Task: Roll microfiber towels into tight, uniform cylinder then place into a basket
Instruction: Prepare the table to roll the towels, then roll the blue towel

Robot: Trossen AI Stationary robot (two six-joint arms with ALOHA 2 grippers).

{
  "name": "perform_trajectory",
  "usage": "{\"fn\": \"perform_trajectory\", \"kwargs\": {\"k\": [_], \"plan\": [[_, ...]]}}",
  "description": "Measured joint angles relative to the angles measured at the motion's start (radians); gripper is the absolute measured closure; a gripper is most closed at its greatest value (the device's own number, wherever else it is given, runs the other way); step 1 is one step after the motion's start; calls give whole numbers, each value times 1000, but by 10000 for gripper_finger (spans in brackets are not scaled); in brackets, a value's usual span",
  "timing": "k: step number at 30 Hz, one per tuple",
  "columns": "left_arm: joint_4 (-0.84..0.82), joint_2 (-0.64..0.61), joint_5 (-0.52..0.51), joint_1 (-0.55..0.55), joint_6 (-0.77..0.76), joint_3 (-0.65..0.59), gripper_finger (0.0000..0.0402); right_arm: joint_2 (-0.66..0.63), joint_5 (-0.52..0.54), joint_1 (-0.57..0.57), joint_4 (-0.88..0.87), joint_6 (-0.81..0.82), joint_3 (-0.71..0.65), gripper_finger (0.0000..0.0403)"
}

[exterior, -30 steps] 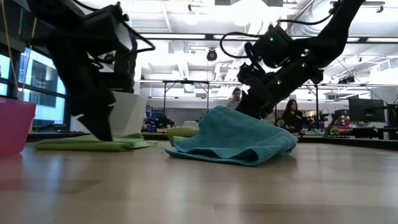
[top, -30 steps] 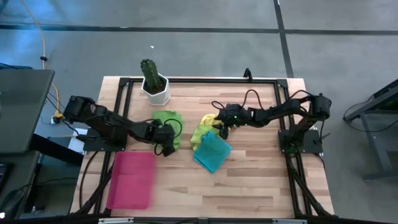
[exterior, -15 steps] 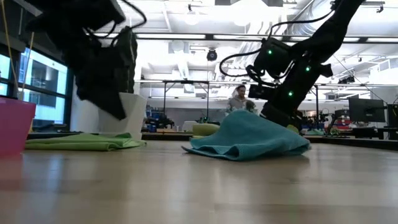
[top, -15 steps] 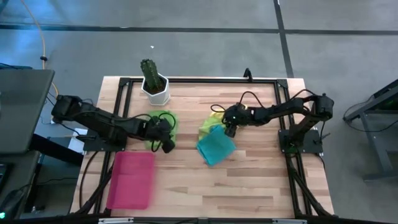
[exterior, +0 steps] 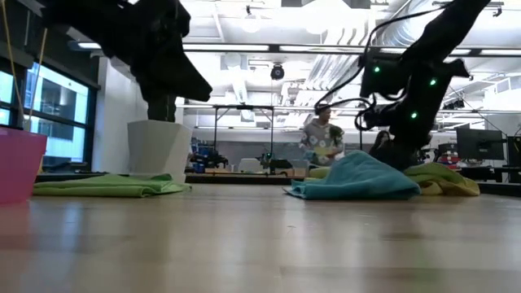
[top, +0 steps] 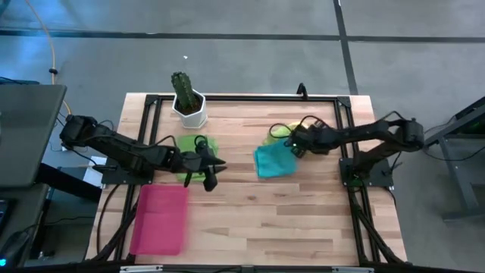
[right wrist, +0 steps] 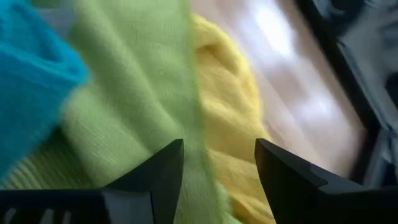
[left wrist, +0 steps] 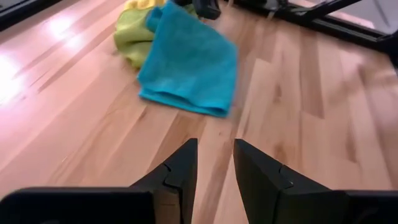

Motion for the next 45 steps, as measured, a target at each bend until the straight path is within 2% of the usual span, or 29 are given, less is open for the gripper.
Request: {"fn": "perform_trajectory", "kwargs": {"k": [6,9,11,16,17,19,27,36,45], "plan": [[11,0,-3,-3,0,0,308,-127,-1,2,2,34,1,210],[10,0,-5,-3,0,0,308,-186,-46,2,45,20,28,210],[11,0,-5,-3,0,0,308,-211,-134,2,131,-21,39,210],[10,0,-7,-3,0,1,308,-206,-521,4,387,-125,40,210],[10,0,-7,-3,0,1,308,-196,-579,9,421,-130,40,210],[10,0,-7,-3,0,1,308,-172,-630,26,450,-150,40,210],[9,0,-7,-3,0,1,308,17,-648,155,548,-335,40,210],[1,-1,4,-3,0,1,308,146,-677,260,640,-479,41,210],[1,-1,8,-3,-7,1,308,247,-678,284,795,-465,42,210]]}}
